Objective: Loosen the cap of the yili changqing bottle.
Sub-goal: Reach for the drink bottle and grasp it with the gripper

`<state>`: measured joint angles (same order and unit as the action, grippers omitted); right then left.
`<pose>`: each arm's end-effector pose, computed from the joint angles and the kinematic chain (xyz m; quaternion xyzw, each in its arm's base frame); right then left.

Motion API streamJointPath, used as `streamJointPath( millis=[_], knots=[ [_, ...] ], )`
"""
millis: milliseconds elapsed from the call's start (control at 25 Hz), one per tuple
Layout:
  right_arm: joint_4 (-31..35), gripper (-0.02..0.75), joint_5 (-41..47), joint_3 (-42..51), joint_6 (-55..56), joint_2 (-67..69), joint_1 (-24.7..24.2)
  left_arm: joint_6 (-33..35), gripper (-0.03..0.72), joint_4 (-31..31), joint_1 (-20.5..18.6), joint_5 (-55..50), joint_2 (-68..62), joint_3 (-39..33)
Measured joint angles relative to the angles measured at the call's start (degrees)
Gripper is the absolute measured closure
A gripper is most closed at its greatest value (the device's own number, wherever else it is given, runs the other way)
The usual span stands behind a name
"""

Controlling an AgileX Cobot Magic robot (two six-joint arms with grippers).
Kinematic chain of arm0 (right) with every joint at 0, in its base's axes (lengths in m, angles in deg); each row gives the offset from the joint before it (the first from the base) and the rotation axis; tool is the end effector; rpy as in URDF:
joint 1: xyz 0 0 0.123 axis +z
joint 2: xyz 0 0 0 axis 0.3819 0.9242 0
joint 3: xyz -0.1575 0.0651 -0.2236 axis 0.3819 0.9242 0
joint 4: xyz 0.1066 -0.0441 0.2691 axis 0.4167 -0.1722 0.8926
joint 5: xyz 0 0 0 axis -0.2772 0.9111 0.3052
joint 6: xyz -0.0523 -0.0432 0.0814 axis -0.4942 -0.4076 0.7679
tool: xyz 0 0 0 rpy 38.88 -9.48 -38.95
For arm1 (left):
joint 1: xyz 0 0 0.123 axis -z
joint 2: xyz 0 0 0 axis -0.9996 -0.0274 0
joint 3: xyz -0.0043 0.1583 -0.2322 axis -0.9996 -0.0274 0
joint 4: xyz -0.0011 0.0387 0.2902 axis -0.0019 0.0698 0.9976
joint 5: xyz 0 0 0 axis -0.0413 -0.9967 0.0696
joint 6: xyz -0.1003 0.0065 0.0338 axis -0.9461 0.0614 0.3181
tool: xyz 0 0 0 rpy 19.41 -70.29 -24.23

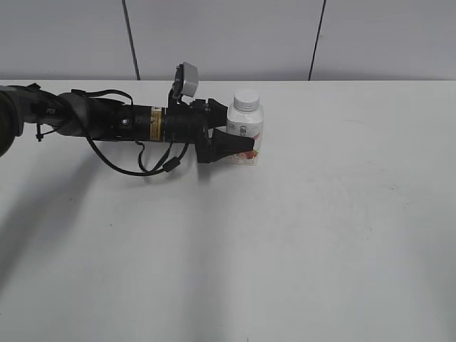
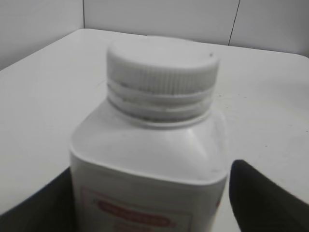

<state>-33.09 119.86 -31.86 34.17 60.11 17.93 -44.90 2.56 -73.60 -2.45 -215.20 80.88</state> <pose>0.0439 0.0122 0.2926 -0.0653 0.8528 0.0061 0.5180 0.4860 -0.2308 0.0232 0.5167 0.5850 -0.4497 0.4344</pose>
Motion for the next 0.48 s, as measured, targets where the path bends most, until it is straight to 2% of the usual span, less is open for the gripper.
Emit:
streamJointPath(
  millis=[280, 480],
  knots=[
    [0.00, 0.190, 0.00, 0.00, 0.00, 0.00, 0.00, -0.05, 0.161, 0.09, 0.00, 0.00, -0.14, 0.27],
    [0.00, 0.190, 0.00, 0.00, 0.00, 0.00, 0.00, -0.05, 0.221, 0.25, 0.00, 0.00, -0.14, 0.27]
  ],
)
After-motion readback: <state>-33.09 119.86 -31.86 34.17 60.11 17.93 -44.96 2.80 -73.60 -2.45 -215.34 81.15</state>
